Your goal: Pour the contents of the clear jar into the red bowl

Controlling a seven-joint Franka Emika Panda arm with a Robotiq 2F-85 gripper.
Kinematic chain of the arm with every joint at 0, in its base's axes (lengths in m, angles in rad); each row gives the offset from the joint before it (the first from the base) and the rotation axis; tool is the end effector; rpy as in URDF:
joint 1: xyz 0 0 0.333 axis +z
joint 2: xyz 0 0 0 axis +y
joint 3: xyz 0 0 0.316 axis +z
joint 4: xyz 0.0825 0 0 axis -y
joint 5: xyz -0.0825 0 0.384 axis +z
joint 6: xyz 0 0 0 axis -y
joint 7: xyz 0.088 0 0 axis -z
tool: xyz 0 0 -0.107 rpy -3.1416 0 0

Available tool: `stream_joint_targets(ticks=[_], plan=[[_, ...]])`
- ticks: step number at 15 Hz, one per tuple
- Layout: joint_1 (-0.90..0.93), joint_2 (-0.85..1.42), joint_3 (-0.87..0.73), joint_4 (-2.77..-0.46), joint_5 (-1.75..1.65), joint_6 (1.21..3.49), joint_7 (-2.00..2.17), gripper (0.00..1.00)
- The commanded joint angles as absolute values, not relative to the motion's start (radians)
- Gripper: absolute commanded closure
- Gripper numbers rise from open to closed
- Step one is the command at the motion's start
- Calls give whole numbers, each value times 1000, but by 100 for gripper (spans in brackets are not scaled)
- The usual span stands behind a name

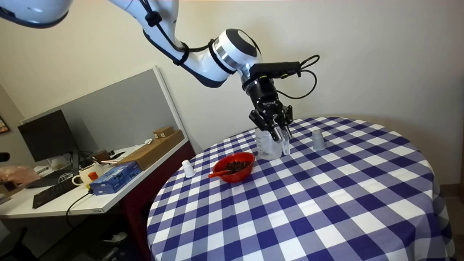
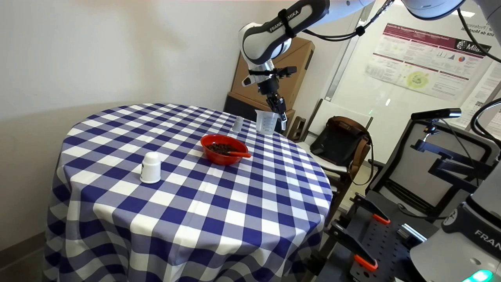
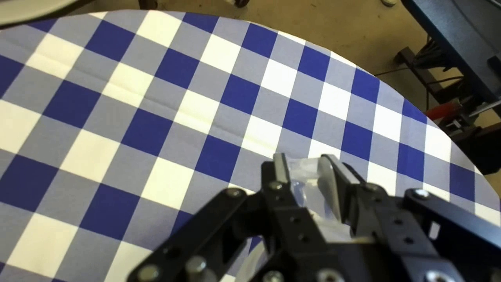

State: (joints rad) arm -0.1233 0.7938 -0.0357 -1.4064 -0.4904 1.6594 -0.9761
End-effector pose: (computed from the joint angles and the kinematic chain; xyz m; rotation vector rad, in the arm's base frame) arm 0.6547 -0.1481 0.2102 2.4774 1.3585 -1.0495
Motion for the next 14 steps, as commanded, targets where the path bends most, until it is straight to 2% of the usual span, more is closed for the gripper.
stream_joint_targets(ticks=[1,14], plan=[[-80,842,-69,-1368,-501,1633,-855,93],[-51,1048,-91,-1189,-504,1505,-531,93]])
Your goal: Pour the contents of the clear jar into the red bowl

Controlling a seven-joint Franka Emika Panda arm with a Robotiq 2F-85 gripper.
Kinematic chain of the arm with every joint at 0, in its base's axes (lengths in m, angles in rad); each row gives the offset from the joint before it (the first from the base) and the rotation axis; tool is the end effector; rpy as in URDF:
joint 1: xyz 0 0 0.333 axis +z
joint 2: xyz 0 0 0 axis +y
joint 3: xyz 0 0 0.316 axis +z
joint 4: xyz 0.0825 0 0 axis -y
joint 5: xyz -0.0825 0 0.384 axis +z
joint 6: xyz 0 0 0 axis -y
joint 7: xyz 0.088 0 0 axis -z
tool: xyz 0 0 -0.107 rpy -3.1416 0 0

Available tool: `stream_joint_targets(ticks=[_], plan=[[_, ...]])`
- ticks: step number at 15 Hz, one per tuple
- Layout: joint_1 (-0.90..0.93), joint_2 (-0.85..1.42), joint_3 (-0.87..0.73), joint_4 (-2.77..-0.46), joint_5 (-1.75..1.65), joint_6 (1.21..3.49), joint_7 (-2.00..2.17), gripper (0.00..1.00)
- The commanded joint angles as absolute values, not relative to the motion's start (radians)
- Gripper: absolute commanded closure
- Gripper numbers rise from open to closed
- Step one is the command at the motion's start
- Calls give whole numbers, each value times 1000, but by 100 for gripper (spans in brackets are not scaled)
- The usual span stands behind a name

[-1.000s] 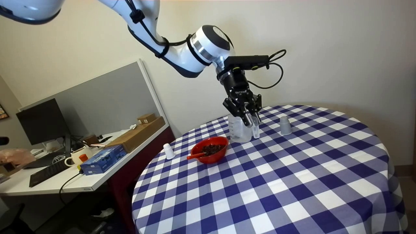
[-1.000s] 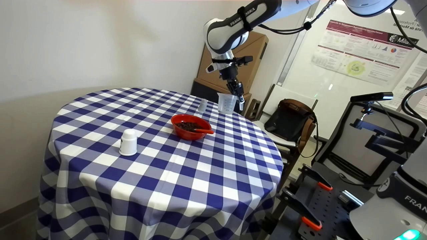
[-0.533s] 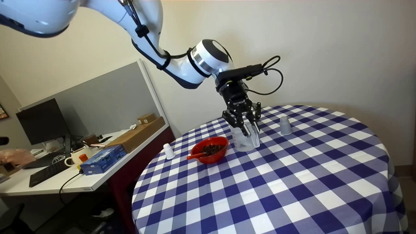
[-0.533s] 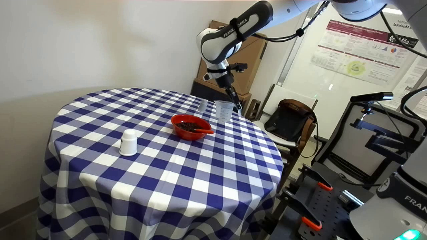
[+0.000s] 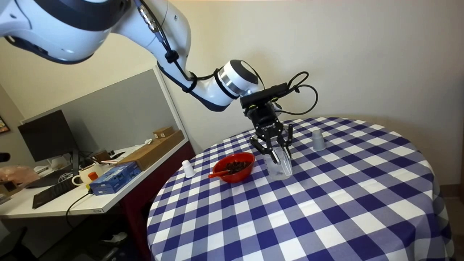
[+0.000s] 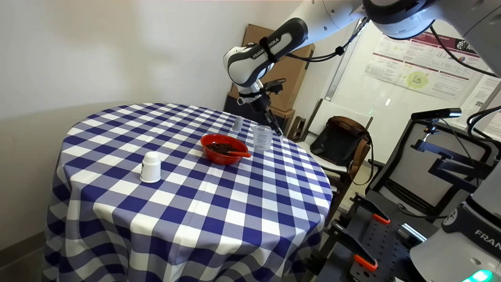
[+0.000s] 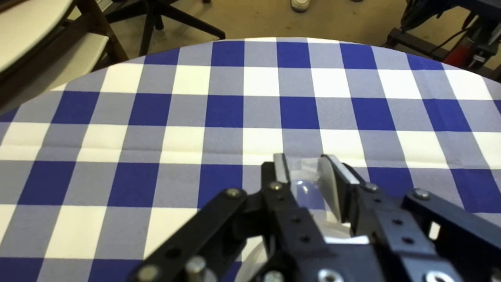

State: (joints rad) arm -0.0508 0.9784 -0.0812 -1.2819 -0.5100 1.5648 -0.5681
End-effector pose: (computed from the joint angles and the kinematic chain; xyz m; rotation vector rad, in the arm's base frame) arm 0.6556 -0.1294 0.1374 2.4753 0.8121 -1.1552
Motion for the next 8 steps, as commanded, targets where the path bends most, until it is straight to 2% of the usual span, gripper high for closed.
stream_joint_targets(ticks=[1,6,7,8], plan=[[-52,1062,-91,-1177,-504,1496,-521,93],[-54,1112,-90,-1118,-503,1452,-501,93],[-53,1117,-90,-1106,-503,1441,-500,62],[-52,1123,-91,-1096,-504,1432,-501,47]])
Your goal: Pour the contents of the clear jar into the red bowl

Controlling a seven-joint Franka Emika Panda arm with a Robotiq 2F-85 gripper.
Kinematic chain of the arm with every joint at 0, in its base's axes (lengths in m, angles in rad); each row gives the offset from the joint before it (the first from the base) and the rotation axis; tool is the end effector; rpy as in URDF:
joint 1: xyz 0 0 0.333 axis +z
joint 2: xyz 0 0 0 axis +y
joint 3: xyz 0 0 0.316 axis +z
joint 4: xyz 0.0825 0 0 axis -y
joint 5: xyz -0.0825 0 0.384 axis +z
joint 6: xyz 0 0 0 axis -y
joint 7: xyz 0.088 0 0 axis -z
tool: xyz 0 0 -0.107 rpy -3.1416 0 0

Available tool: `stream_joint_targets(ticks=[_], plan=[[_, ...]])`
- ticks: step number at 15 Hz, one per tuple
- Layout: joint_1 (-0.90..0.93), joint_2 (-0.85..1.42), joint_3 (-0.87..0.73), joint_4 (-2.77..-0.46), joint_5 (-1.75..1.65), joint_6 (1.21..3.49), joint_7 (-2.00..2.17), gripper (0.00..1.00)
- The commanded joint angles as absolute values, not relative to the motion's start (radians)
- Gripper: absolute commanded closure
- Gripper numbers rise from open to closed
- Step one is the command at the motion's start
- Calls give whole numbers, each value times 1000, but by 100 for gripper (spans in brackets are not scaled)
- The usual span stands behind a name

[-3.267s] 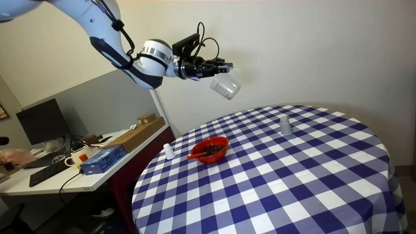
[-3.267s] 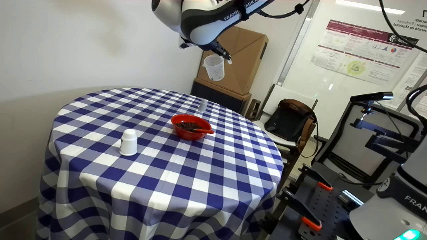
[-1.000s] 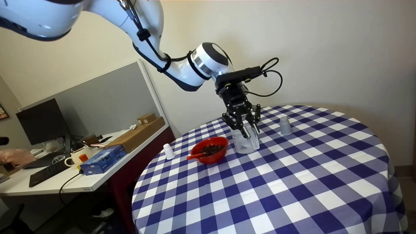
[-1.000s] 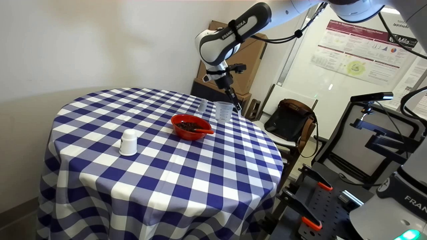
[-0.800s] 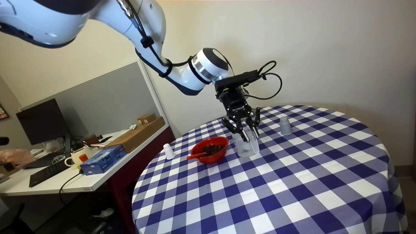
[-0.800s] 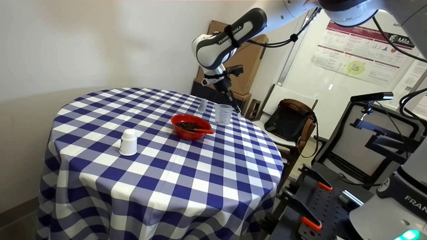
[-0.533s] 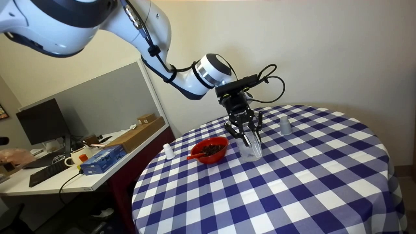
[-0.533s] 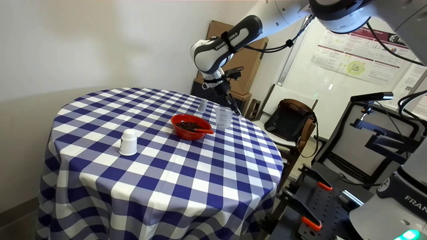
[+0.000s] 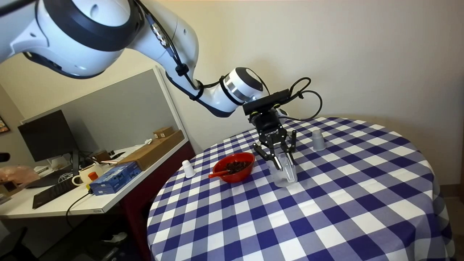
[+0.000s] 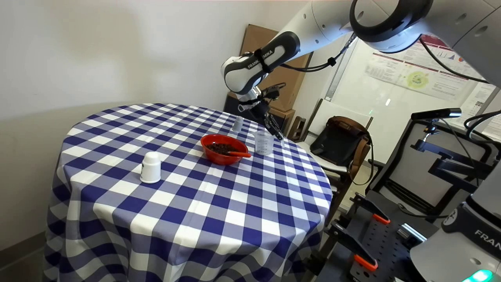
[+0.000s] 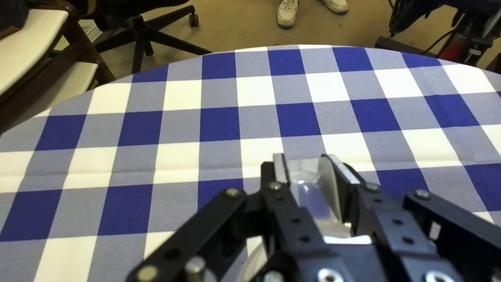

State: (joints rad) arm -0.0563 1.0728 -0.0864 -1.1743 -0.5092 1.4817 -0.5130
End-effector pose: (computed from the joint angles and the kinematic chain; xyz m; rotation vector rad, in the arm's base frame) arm 0.6567 -0.1372 0.1146 2.4578 0.6907 -1.2305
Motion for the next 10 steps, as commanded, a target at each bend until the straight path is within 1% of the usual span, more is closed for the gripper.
stream_joint_targets(ticks=[1,2,3,4,6,7,10], plan=[[-50,1126,-90,-1089,-505,1424,-504,42],[-51,1129,-89,-1084,-505,1424,-505,34],[-50,1132,-89,-1076,-505,1420,-507,27],[-50,1133,-88,-1070,-504,1417,-507,19],[-49,1130,-87,-1062,-501,1417,-508,5],[-50,1124,-85,-1062,-498,1418,-509,1],[-53,1084,-69,-1066,-472,1416,-511,0]])
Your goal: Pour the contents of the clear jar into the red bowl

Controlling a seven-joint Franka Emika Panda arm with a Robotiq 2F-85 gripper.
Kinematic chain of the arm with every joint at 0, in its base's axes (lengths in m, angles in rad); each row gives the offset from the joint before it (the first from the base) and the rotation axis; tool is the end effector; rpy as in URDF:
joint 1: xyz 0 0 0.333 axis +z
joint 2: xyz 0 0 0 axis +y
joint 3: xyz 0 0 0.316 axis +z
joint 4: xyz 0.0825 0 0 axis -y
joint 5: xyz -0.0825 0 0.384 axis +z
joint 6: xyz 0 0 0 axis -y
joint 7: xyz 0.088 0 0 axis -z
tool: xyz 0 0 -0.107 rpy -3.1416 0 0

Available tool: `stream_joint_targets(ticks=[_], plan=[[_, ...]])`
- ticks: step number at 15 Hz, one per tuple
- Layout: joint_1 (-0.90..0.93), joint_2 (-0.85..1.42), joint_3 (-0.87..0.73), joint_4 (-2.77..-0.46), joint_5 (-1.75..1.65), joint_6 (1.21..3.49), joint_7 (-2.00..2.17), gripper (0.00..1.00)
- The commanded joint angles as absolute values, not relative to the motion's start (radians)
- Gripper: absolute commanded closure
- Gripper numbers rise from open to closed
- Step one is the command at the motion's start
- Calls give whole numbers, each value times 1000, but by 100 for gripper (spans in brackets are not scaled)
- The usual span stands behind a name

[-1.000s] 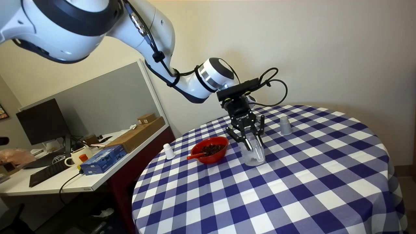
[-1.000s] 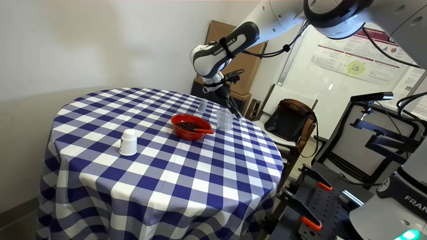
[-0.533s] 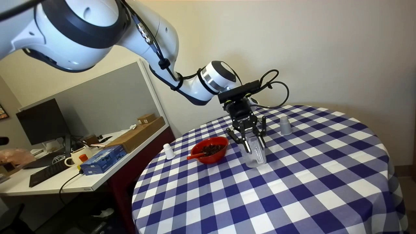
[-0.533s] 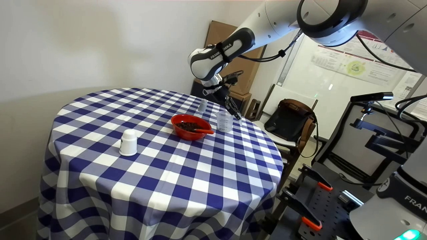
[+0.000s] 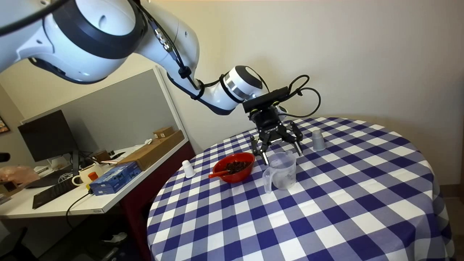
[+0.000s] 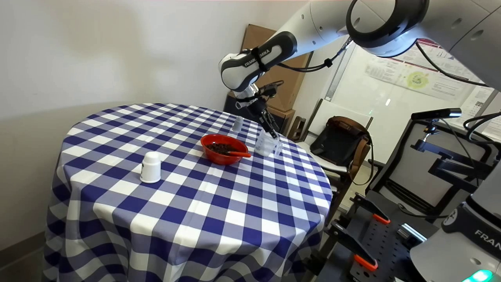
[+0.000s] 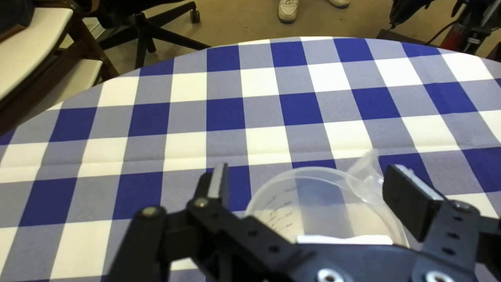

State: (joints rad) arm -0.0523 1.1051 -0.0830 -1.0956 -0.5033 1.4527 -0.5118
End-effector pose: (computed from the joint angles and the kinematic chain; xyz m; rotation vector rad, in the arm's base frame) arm 0.6697 -0.1327 0.1207 2.4674 0.6743 -1.2038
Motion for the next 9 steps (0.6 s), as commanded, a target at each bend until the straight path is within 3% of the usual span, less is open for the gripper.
stream_joint_targets(ticks=[1,9], plan=[[-52,1072,-65,-1066,-464,1415,-510,0],[-24,881,-15,-1091,-265,1301,-253,0]])
